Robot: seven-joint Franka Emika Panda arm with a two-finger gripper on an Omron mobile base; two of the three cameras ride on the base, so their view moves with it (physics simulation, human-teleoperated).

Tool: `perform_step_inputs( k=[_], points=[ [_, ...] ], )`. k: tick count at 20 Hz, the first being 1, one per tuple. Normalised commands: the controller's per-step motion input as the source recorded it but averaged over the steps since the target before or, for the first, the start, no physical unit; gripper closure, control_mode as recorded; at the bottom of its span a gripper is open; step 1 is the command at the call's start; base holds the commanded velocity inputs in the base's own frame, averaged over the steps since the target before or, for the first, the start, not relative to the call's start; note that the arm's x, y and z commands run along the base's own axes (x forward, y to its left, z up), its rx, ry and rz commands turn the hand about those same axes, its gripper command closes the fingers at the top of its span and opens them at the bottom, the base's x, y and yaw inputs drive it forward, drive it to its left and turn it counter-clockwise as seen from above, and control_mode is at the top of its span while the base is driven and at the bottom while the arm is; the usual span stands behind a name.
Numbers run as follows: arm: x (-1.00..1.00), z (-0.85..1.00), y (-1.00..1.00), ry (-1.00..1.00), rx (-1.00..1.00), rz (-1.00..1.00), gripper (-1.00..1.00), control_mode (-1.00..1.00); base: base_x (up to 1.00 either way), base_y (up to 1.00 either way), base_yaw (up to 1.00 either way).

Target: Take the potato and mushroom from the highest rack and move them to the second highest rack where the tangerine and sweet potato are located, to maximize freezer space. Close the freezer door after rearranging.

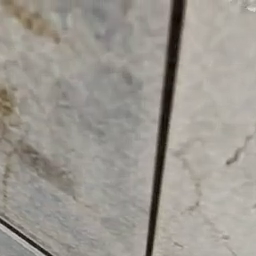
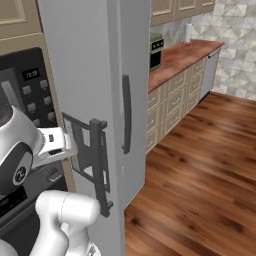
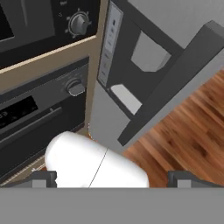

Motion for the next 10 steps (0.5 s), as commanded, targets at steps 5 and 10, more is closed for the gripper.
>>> perform_step_inputs(
  k=[5,10],
  points=[
    [0.00,0.00,0.00,0.00,0.00,0.00,-1.00,1.00,0.36,0.03,-0.03],
    [0.00,0.00,0.00,0.00,0.00,0.00,-1.00,1.00,0.52,0.08,-0.03]
  ],
)
